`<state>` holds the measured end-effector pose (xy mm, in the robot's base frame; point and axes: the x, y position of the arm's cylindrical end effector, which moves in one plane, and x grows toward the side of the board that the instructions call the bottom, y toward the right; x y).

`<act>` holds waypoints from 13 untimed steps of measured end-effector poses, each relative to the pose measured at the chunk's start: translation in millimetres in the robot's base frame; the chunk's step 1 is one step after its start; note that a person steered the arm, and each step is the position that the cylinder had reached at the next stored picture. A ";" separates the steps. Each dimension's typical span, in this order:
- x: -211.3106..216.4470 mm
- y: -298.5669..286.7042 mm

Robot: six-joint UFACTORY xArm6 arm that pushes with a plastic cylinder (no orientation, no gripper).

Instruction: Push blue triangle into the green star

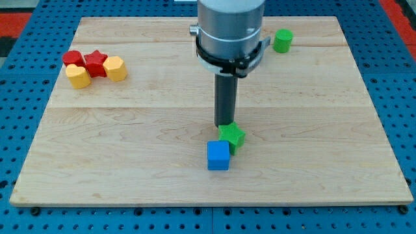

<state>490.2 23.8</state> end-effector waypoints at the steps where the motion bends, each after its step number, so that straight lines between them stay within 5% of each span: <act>1: -3.7 -30.7; 5: -232.8 217.3; 6: -246.3 145.5; 8: -189.5 37.4; 9: -165.4 32.4; 11: -194.7 57.5; 13: -80.2 51.1</act>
<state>410.0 75.0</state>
